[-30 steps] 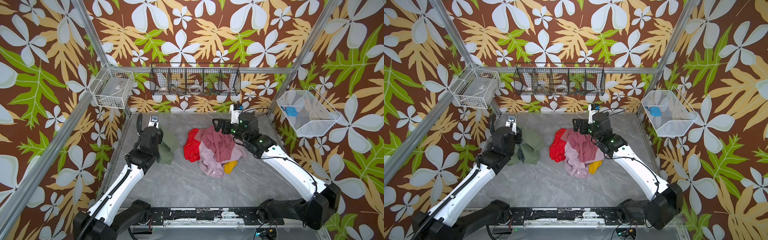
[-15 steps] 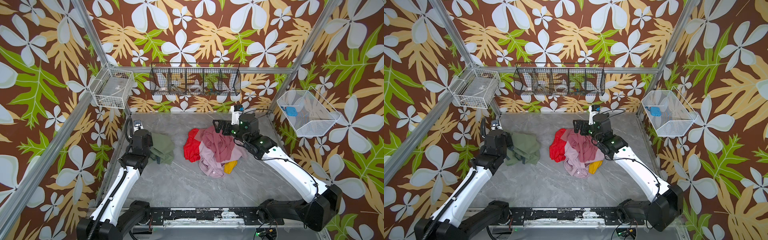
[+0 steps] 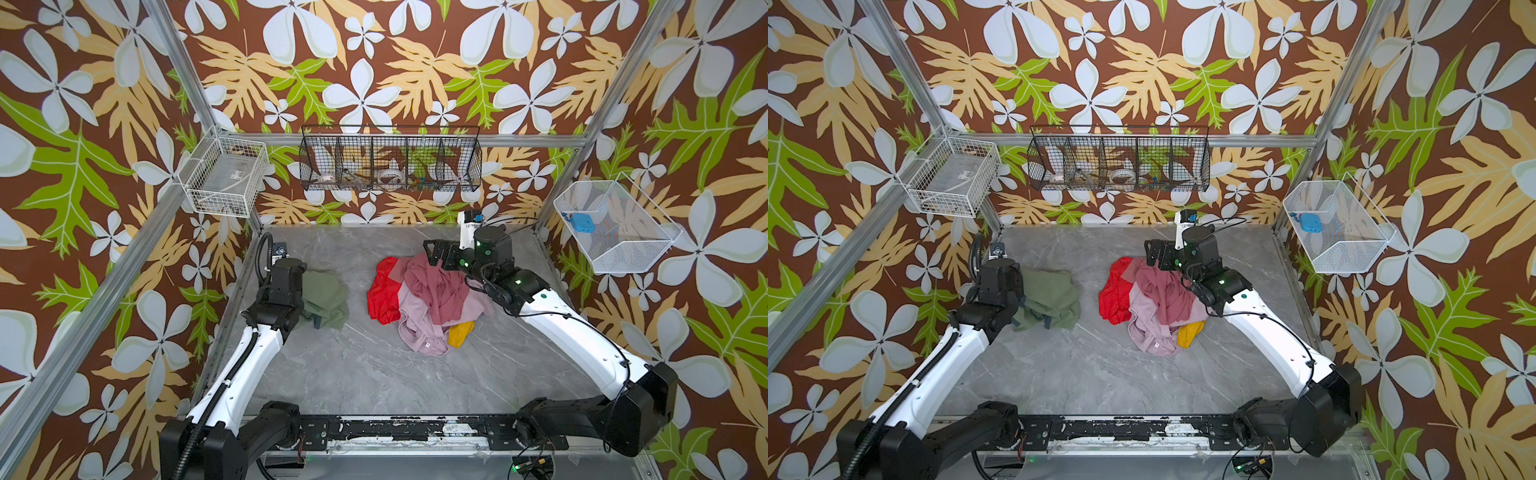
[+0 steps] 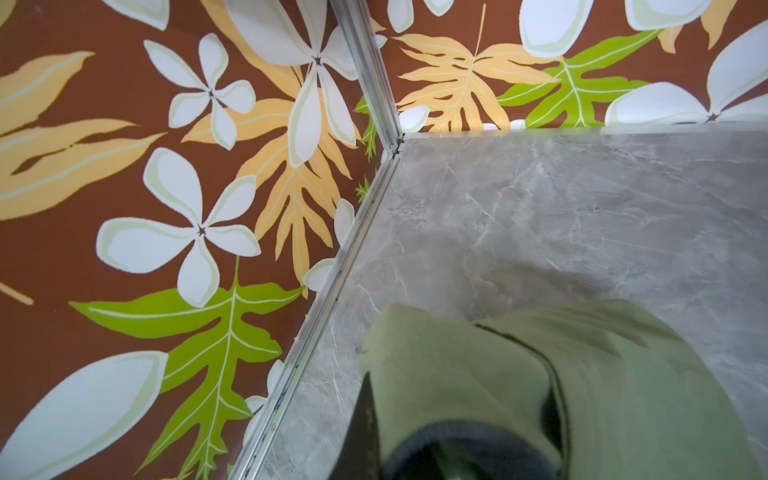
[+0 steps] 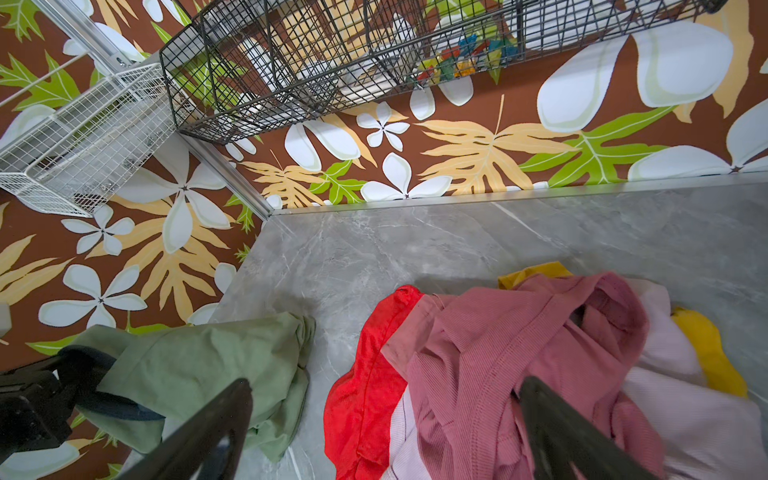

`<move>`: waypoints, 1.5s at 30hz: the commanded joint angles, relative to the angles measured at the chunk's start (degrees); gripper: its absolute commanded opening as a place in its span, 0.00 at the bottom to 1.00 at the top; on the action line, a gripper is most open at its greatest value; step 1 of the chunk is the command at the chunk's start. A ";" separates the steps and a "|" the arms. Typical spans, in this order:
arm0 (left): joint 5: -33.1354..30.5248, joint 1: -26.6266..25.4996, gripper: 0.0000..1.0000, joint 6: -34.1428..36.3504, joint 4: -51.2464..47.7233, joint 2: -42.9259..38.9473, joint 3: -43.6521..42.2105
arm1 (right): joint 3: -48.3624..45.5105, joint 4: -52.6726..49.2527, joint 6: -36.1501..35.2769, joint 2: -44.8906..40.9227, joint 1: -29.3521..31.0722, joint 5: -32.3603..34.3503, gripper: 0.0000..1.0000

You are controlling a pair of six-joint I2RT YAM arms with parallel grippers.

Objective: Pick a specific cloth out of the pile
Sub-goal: 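Lower the green cloth onto the table beside the pile with the left gripper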

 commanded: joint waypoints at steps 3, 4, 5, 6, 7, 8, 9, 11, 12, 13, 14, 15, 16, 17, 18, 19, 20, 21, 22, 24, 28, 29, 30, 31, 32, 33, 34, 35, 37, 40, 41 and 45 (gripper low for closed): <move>-3.76 -5.52 0.00 5.32 -0.51 5.45 2.07 | 0.63 -0.29 -0.43 0.27 0.11 0.09 0.99; -5.33 -6.77 0.00 6.30 -0.60 6.73 2.34 | 0.72 -0.30 -0.48 0.18 0.05 0.16 1.00; -6.98 -8.06 0.00 7.31 -0.67 8.15 2.58 | 0.72 -0.39 -0.60 0.20 0.08 0.18 1.00; -8.04 -9.33 0.00 7.95 -0.70 9.49 2.78 | 0.72 -0.44 -0.67 0.09 0.07 0.27 0.99; -8.76 -10.20 0.00 8.12 -0.70 10.65 2.94 | 0.81 -0.48 -0.69 0.09 0.08 0.31 0.99; -8.85 -11.03 0.00 8.11 -0.81 11.84 3.15 | 0.81 -0.48 -0.66 0.09 0.06 0.27 0.99; -8.49 -11.73 0.00 7.84 -0.88 12.95 3.48 | 0.81 -0.54 -0.69 0.09 0.04 0.28 0.99; -7.45 -12.71 0.00 6.94 -1.33 14.84 4.21 | 0.81 -0.66 -0.74 0.09 0.05 0.20 1.00; -6.73 -13.11 0.00 6.24 -1.68 15.89 4.63 | 0.81 -0.74 -0.78 0.09 0.10 0.18 1.00; -6.04 -13.37 0.00 5.50 -2.07 16.82 5.08 | 0.88 -0.83 -0.76 0.02 0.06 0.18 1.00; -4.78 -13.48 0.00 4.44 -2.69 17.78 5.62 | 0.81 -0.91 -0.79 -0.07 0.08 0.18 1.00; -2.89 -13.57 0.00 3.31 -3.38 18.77 6.19 | 0.81 -0.99 -0.95 -0.13 0.05 0.25 1.00; -1.51 -13.57 0.00 2.46 -3.67 19.51 6.43 | 0.81 -1.08 -1.03 -0.19 0.04 0.33 1.00; 0.20 -13.57 0.00 1.36 -3.99 20.44 6.62 | 0.72 -1.16 -1.04 -0.30 0.10 0.45 1.00; 1.81 -13.57 0.00 0.26 -4.33 21.35 6.66 | 0.63 -1.11 -1.07 -0.35 0.04 0.51 0.99; 3.29 -13.57 0.00 -0.71 -4.58 22.19 6.61 | 0.54 -1.16 -1.06 -0.43 0.08 0.53 1.00; 4.93 -13.57 0.00 -1.57 -4.70 23.19 6.53 | 0.46 -1.16 -1.14 -0.52 0.04 0.58 1.00; 6.30 -13.57 0.00 -2.41 -4.79 24.04 6.43 | 0.46 -1.21 -1.20 -0.52 0.04 0.53 1.00; 7.69 -13.57 0.00 -3.73 -4.79 25.01 6.33 | 0.38 -1.27 -1.20 -0.52 0.05 0.53 1.00; 9.90 -13.57 0.00 -5.93 -3.99 26.64 5.91 | 0.37 -1.36 -1.22 -0.61 0.07 0.63 1.00; 13.04 -13.33 0.00 -9.83 -1.28 28.88 4.33 | 0.20 -1.61 -1.46 -0.95 0.09 0.70 1.00; 14.02 -12.96 0.00 -10.85 -0.56 29.23 3.91 | 0.07 -1.71 -1.52 -1.13 0.05 0.84 1.00; 15.26 -12.45 0.00 -11.78 -0.03 29.52 3.48 | -0.03 -1.80 -1.57 -1.30 0.07 0.97 1.00; 17.00 -11.59 0.00 -13.02 0.45 29.85 3.04 | -0.24 -1.89 -1.59 -1.55 0.05 1.19 1.00; 18.76 -10.50 0.00 -14.33 0.77 30.14 2.54 | -0.55 -1.93 -1.72 -1.78 0.06 1.35 0.99; 20.27 -9.70 0.00 -15.36 1.10 30.25 2.00 | -0.80 -1.91 -1.73 -1.97 0.11 1.45 1.00; 21.45 -8.83 0.00 -16.23 1.49 30.34 1.39 | -1.07 -1.93 -1.76 -2.19 0.07 1.70 1.00; 22.18 -8.24 0.00 -16.95 1.77 30.42 0.76 | -1.36 -1.89 -1.78 -2.43 0.04 1.84 1.00; 23.31 -7.74 0.00 -17.43 2.64 30.05 -0.47 | -1.72 -1.78 -1.96 -2.78 0.09 2.26 1.00; 25.36 -7.77 0.09 -17.83 4.22 28.55 -1.88 | -1.83 -1.93 -2.45 -2.90 0.07 2.60 1.00; 26.55 -7.72 0.14 -18.09 4.59 27.53 -2.10 | -1.74 -2.03 -2.60 -2.90 0.02 2.63 0.99; 29.54 -7.70 0.40 -19.17 5.06 21.92 -2.64 | -1.74 -2.41 -3.50 -3.07 0.10 3.32 0.99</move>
